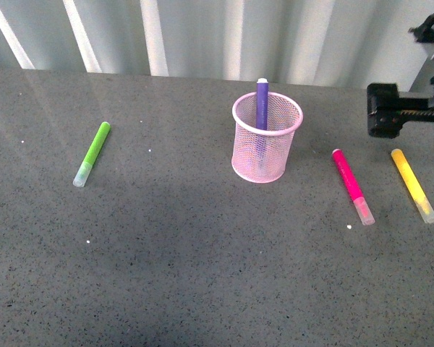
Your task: Insert purple and pink pens into pink cup
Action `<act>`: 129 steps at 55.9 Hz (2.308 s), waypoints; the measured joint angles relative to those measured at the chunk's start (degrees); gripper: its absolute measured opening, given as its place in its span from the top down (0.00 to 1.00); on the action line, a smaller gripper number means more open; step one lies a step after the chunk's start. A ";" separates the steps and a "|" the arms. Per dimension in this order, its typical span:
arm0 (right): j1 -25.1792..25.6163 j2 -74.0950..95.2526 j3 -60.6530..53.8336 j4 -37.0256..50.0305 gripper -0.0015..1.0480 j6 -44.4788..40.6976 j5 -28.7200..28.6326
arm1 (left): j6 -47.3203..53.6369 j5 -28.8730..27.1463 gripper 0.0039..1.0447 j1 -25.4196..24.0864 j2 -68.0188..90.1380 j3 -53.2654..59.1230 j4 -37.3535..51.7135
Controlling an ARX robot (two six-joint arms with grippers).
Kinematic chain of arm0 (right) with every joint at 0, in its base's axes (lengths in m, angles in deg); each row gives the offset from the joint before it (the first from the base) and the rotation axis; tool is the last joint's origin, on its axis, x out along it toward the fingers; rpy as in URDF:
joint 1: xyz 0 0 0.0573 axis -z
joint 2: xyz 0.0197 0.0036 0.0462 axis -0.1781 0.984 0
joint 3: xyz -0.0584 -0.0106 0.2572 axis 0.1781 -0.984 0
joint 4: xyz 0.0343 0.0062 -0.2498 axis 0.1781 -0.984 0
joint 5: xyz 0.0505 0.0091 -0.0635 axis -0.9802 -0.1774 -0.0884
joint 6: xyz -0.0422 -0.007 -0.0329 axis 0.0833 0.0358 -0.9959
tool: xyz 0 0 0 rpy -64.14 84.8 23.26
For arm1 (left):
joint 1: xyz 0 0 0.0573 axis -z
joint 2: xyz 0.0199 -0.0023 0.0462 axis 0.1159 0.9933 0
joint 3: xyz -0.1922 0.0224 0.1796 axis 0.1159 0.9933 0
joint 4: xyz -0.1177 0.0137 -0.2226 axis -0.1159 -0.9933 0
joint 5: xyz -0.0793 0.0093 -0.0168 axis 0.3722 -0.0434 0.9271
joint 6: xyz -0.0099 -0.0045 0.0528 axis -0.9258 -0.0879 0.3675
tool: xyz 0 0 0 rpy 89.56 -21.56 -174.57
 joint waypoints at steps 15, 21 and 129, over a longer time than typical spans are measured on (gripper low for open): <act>-1.64 6.32 3.15 0.02 0.07 0.26 -1.07 | 0.00 0.00 0.06 0.00 0.00 0.00 0.00; -1.62 8.15 4.50 0.13 0.07 0.37 -1.07 | 0.00 0.00 0.06 0.00 0.00 0.00 0.00; -0.33 7.63 0.52 17.22 0.89 5.03 -3.54 | 0.00 0.00 0.06 0.00 0.00 0.00 0.00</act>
